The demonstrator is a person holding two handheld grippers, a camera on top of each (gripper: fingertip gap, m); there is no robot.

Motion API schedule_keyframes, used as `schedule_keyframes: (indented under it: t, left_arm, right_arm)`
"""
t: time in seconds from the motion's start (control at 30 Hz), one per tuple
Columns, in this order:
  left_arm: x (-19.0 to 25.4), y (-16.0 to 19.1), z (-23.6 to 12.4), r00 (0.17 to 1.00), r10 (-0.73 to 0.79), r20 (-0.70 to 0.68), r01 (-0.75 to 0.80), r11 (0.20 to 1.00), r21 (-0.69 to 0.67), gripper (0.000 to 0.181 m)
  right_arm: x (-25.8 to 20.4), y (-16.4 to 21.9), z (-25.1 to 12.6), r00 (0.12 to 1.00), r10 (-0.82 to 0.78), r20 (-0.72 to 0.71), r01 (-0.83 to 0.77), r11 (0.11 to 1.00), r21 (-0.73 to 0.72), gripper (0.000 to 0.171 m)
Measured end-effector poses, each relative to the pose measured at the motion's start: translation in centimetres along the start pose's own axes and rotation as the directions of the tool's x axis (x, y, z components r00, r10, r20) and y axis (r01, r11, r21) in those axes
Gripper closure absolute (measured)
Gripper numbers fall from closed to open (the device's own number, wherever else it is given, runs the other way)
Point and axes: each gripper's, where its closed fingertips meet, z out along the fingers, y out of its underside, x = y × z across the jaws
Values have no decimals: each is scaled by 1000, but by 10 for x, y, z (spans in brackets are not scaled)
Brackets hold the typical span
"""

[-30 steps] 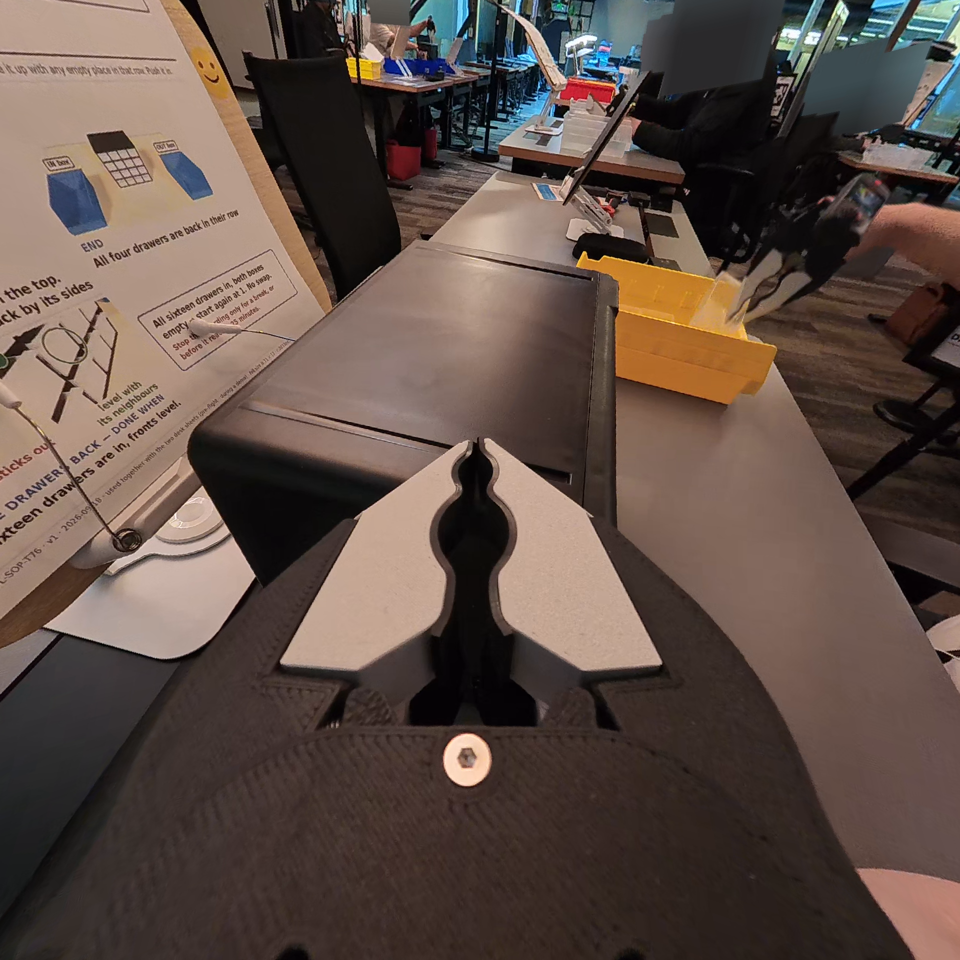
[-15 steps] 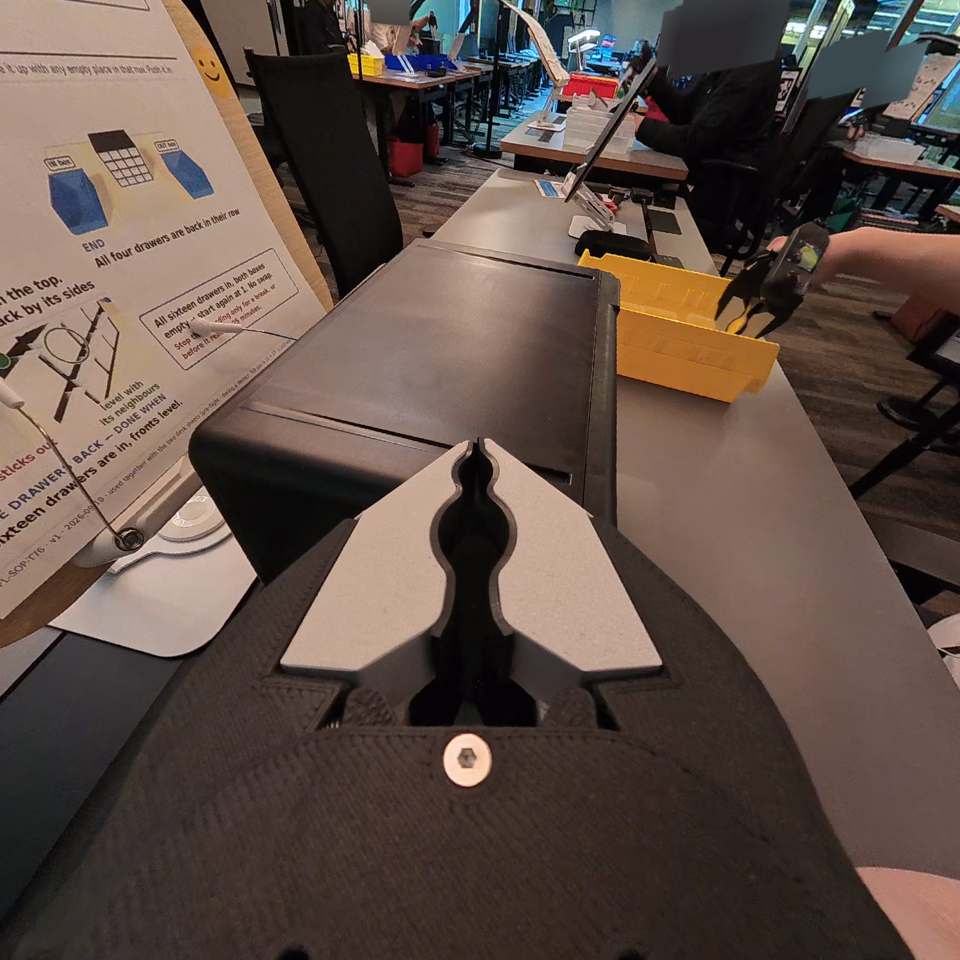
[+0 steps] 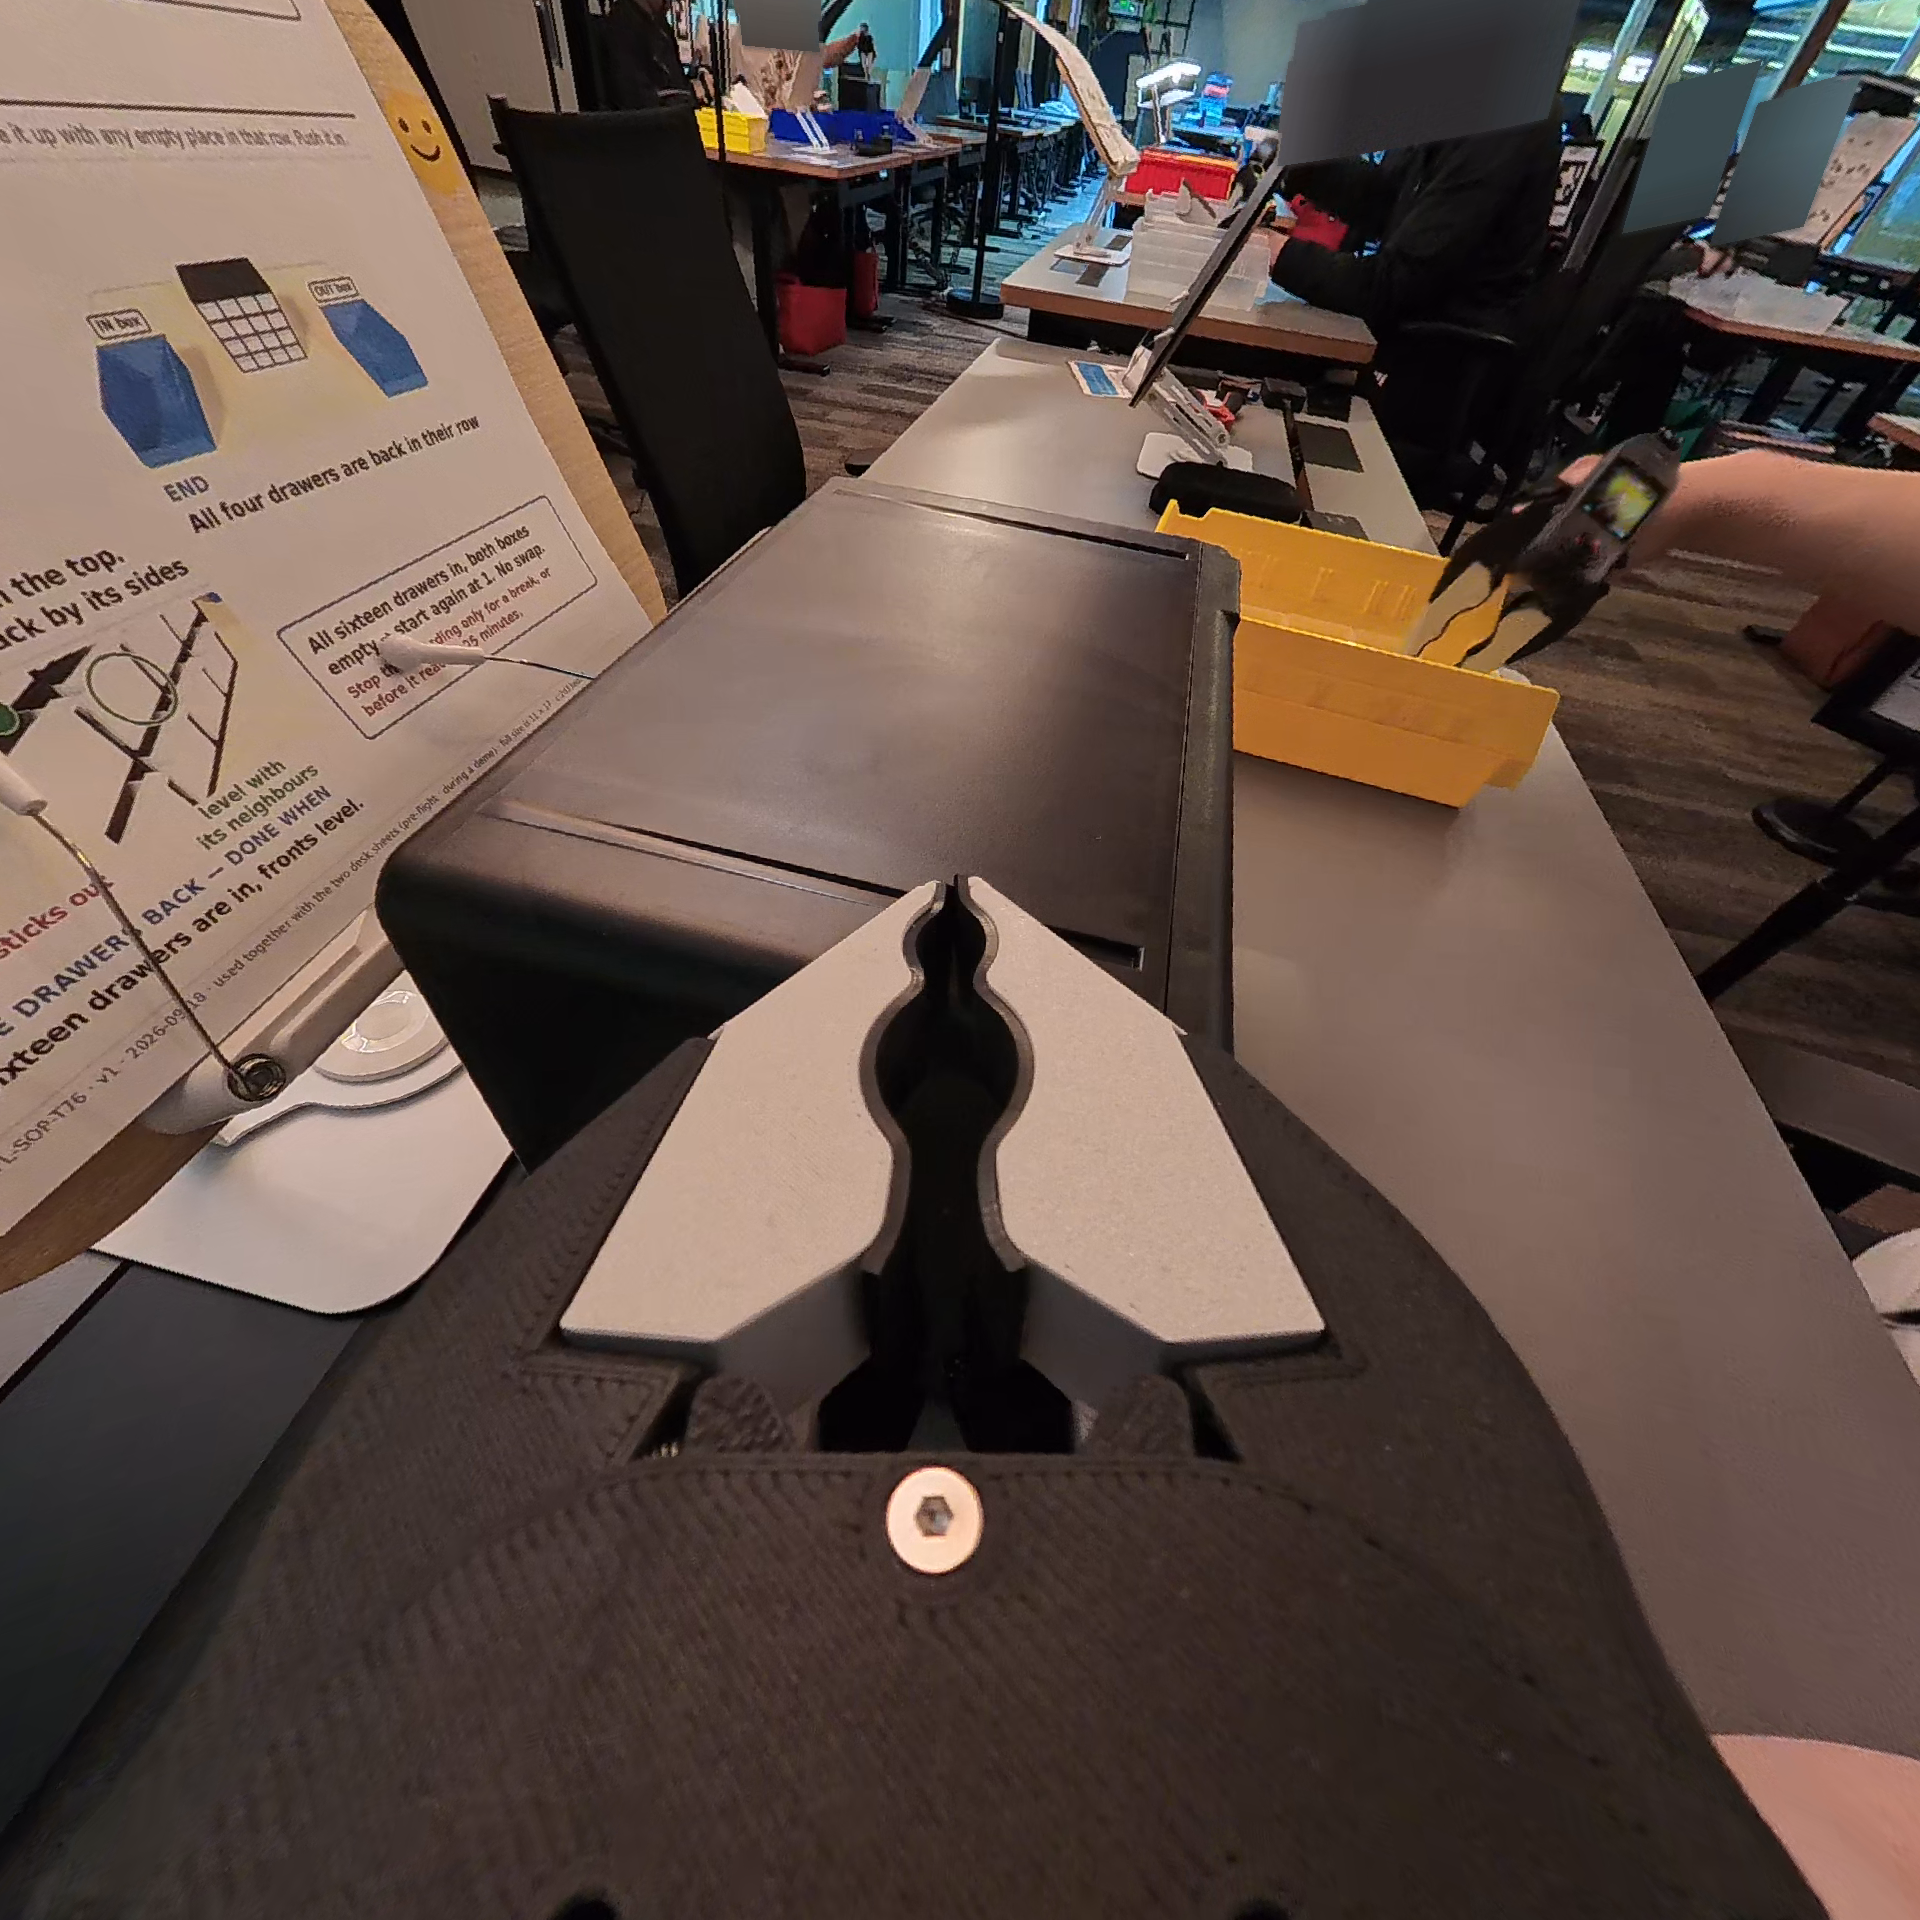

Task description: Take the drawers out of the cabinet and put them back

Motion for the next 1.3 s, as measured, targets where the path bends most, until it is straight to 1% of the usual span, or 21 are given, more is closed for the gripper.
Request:
schedule_keyframes:
  t: [0.1, 0.17, 0.27, 0.33, 0.37, 0.4, 0.43, 0.47, 0.5, 0.57, 0.73, 0.8, 0.87, 0.93, 1.0, 1.07, 1.1, 1.17, 1.27, 1.3]
  left_arm:
    - [0, 0, 0, 1000, -1, 1, 1, 1000, 0, 181]
    - [0, 0, 0, 1000, -3, 1, 3, 1000, 1, 181]
    - [0, 0, 0, 1000, -3, 0, 3, 1000, 2, 181]
    - [0, 0, 0, 1000, -3, 0, 3, 1000, 2, 181]
    - [0, 0, 0, 1000, -3, 1, 3, 1000, 2, 181]
    - [0, 0, 0, 1000, -3, 2, 3, 1000, 2, 181]
    - [0, 0, 0, 1000, -3, 2, 3, 1000, 2, 181]
    - [0, 0, 0, 1000, -3, 2, 3, 1000, 2, 181]
    - [0, 0, 0, 1000, -3, 2, 3, 1000, 2, 181]
    - [0, 0, 0, 1000, -3, 2, 3, 1000, 3, 181]
    - [0, 0, 0, 1000, -3, 1, 3, 1000, 3, 181]
    - [0, 0, 0, 1000, -4, 1, 4, 1000, 3, 181]
    - [0, 0, 0, 1000, -2, 2, 2, 1000, 3, 181]
    - [0, -1, 0, 1000, 3, 5, -3, 1000, 2, 181]
    - [0, -1, 0, 1000, 4, 6, -4, 1000, 1, 181]
    - [0, -1, -1, 1000, -14, 0, 14, 1000, 3, 181]
    - [0, -4, -3, 1000, -28, 0, 28, 999, 17, 181]
    - [0, -19, -11, 997, -80, 6, 79, 992, 103, 180]
    - [13, -58, -33, 979, -200, -35, 201, 927, 316, 176]
    - [20, -64, -39, 971, -238, -36, 235, 906, 353, 175]
  right_arm:
    - [13, 1, -24, 993, 59, -102, -53, 997, 60, 146]
    - [27, 1, -46, 974, 133, -182, -110, 985, 129, 145]
    - [59, 9, -82, 901, 312, -302, -234, 935, 266, 145]
    - [82, 23, -101, 806, 498, -320, -380, 850, 366, 143]
    - [91, 32, -104, 748, 600, -284, -474, 782, 406, 134]
    - [96, 39, -104, 688, 694, -214, -570, 698, 434, 122]
    - [100, 47, -100, 623, 769, -143, -656, 614, 439, 117]
    - [101, 53, -94, 571, 816, -85, -719, 548, 428, 117]
    - [101, 55, -88, 545, 837, -39, -751, 509, 420, 117]
    - [96, 64, -71, 506, 863, 2, -807, 472, 355, 120]
    - [78, 66, -29, 489, 870, 66, -861, 469, 197, 124]
    - [75, 65, -18, 499, 864, 70, -861, 485, 151, 133]
    - [77, 62, -12, 502, 861, 82, -862, 489, 133, 146]
    - [79, 64, -6, 476, 874, 96, -879, 468, 92, 147]
    - [80, 64, 1, 434, 888, 151, -900, 434, 34, 147]
    - [81, 60, 7, 383, 901, 204, -919, 394, -15, 157]
    - [78, 55, 8, 355, 902, 244, -925, 377, -48, 167]
    - [76, 53, 6, 296, 920, 256, -940, 328, -92, 169]
    - [69, 53, 3, 310, 917, 252, -933, 344, -106, 169]
    - [64, 54, 1, 323, 911, 256, -926, 359, -111, 169]
